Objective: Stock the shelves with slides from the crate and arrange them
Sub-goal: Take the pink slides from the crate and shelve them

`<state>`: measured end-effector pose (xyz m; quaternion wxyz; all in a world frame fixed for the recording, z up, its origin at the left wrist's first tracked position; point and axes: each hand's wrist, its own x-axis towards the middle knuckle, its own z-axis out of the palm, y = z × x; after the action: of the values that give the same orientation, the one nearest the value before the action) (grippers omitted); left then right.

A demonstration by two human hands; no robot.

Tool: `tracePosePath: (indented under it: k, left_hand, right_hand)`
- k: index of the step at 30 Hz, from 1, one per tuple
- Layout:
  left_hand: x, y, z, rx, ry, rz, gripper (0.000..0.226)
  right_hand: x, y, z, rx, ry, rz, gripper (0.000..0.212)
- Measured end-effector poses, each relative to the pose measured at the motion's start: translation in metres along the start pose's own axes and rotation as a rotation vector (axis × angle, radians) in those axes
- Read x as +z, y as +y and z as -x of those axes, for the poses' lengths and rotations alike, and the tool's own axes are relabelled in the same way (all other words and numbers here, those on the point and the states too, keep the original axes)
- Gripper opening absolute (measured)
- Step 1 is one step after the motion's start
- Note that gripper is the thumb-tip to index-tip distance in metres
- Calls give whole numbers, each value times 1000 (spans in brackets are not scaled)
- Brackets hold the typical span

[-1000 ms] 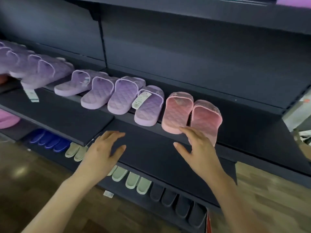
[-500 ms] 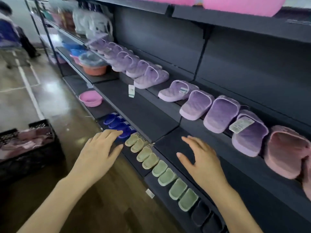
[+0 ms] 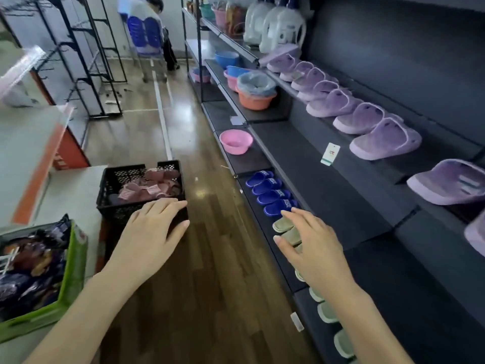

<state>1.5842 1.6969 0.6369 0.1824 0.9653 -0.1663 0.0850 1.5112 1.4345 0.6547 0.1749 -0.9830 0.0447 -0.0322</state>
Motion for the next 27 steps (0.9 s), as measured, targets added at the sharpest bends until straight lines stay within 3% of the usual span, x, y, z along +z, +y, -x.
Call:
tracePosePath:
  k: [12, 27]
  left_hand:
    - [3, -85, -63, -341, -13, -68, 40]
    - [23, -182, -180, -561, -73, -101, 46]
  right_hand:
    - [45, -50, -168, -244, -169, -73, 56]
    - [98, -120, -369, -507, -317, -68, 56]
